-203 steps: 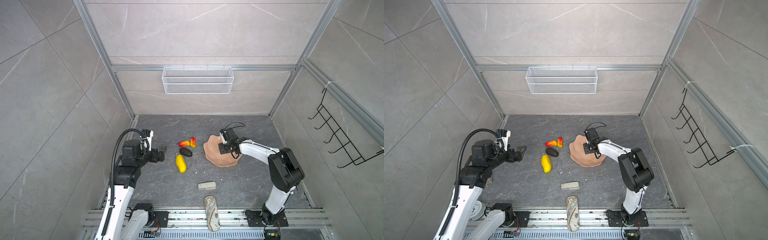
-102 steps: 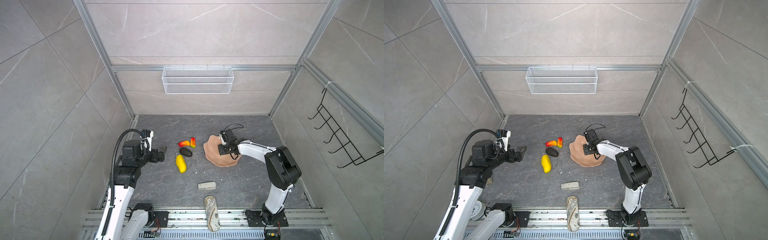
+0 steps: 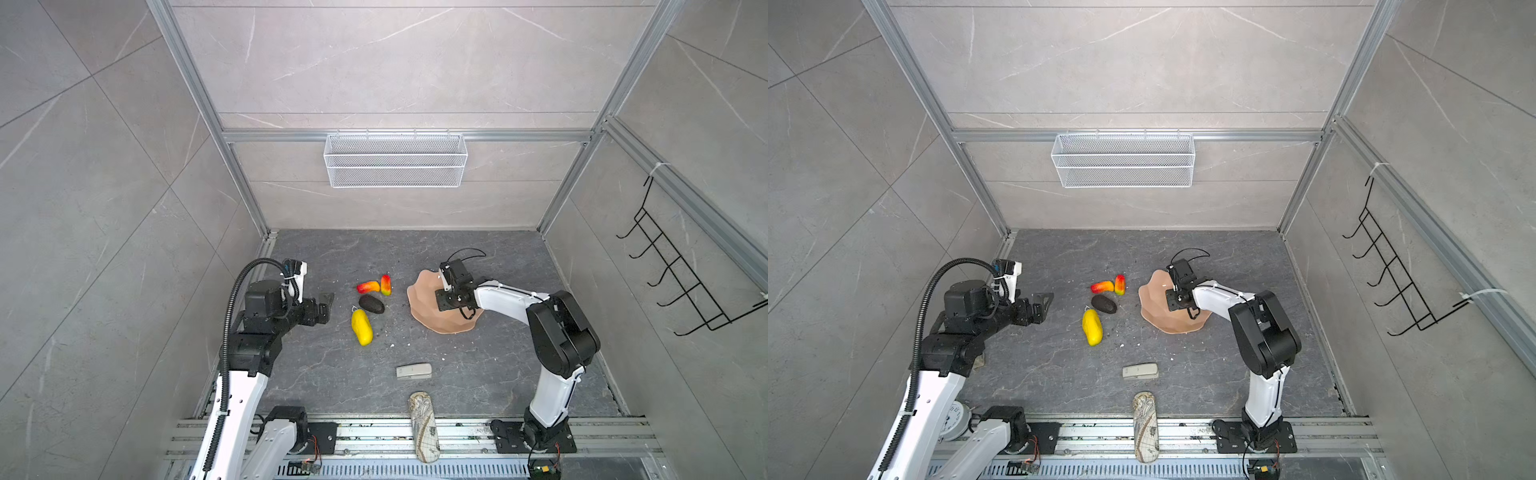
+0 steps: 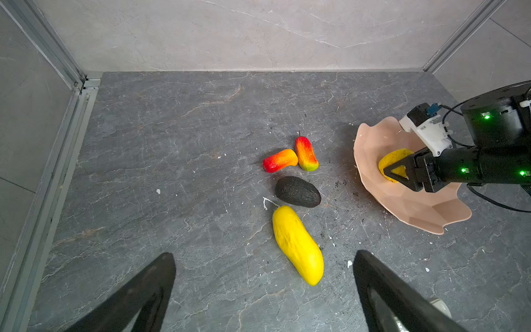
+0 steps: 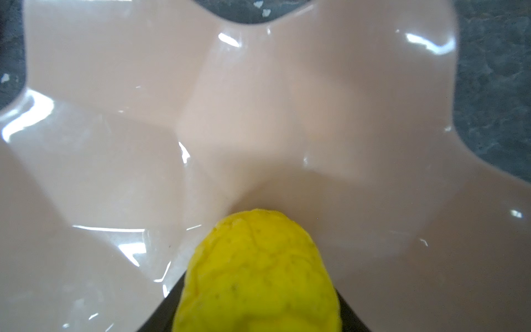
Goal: Place and organize the fake fruits in the fruit bowl
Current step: 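Carry the lemon with the right gripper over the pink bowl and release, then move the right gripper to the long yellow fruit and grasp it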
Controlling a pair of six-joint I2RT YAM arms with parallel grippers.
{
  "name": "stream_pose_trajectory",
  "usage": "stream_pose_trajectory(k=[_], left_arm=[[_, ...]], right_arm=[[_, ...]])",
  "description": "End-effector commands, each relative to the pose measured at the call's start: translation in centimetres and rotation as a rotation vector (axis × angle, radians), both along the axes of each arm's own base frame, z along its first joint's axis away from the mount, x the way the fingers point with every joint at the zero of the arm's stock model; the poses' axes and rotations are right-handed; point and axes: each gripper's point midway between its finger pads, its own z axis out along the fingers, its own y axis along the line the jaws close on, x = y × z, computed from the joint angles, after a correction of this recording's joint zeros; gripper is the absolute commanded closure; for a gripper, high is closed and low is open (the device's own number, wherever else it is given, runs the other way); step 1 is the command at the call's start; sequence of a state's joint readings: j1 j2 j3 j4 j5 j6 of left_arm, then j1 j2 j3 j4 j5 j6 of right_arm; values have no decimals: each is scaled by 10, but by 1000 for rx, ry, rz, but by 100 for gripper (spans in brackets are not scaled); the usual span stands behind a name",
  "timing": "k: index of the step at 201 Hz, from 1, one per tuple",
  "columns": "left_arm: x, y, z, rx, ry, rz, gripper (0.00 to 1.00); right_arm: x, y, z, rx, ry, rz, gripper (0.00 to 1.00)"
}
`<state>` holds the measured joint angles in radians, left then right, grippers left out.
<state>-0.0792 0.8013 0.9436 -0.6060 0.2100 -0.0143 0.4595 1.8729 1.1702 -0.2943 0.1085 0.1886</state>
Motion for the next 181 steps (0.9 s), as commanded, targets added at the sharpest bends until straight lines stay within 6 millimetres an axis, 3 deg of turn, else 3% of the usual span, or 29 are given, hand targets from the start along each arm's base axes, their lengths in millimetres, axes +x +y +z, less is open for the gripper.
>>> stream_pose_trajectory(k=[1,33,62,99,121,152,181], left_arm=[[-1,0,6,22,-36,-11,0],[-1,0,7,21,-38,-12,0],[-1,0,7,23,-39,-11,0],[-1,0,7,22,-41,-11,0],[-1,0,7,23,-40,-11,0],[-1,0,6,21,-38,-12,0],[-1,-1,6,16,-34,-18,0]], right_arm=[[-4,-4,7,-5,0,-12,39],[-6,-5,17,-1,-11,-15,32],[-9,-5,34,5,-38,-15,18],[-14,-5,72,-7,-98,2,9],[-20,8,98,-10,-145,52,0],[-40,68,131,-17,-215,222,0],[-67,150,131,62,-207,367,0]])
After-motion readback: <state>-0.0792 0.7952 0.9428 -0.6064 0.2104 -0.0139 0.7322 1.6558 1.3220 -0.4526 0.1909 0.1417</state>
